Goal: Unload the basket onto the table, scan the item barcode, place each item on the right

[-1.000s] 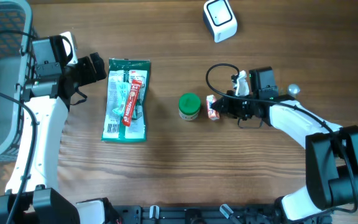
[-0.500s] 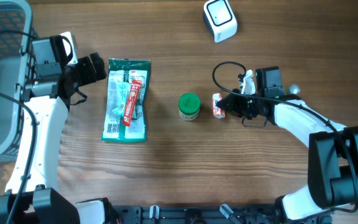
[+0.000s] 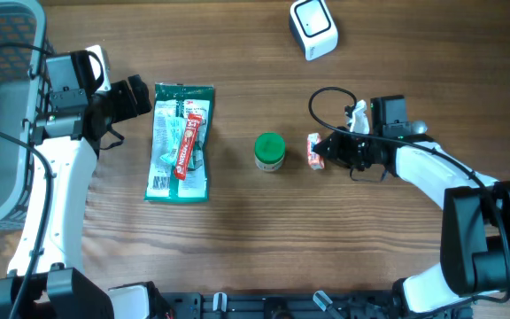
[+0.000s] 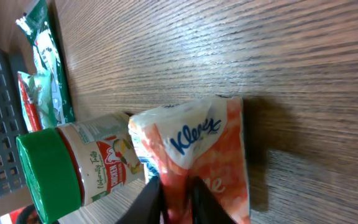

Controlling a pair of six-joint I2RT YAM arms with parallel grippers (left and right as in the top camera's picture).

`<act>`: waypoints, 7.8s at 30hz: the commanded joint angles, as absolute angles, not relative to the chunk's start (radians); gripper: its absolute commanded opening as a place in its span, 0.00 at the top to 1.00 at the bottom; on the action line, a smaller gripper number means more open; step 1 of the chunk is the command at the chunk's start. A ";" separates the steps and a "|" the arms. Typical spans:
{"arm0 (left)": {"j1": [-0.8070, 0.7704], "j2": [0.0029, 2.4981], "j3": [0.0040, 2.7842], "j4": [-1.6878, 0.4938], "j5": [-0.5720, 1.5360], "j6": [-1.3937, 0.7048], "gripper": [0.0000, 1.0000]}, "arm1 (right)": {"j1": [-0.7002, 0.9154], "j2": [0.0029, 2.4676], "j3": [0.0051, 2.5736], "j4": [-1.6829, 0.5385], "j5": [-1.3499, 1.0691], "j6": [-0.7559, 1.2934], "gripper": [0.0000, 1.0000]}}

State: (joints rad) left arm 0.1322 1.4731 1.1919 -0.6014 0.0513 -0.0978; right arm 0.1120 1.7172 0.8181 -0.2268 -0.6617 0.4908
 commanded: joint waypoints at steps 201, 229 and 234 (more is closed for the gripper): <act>0.136 1.459 1.206 -0.598 0.060 -0.082 0.00 | 0.664 2.089 1.686 -1.085 -0.016 0.411 0.40; 0.136 1.459 1.206 -0.598 0.060 -0.082 0.00 | 0.664 2.089 1.686 -1.110 -0.011 0.325 0.37; 0.136 1.459 1.206 -0.598 0.060 -0.082 0.00 | 0.664 2.089 1.686 -1.107 0.033 0.200 0.21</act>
State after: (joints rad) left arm 0.1322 1.4731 1.1919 -0.6010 0.0513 -0.0978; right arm 0.6586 2.0670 1.6886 -1.1088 -0.0185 0.2901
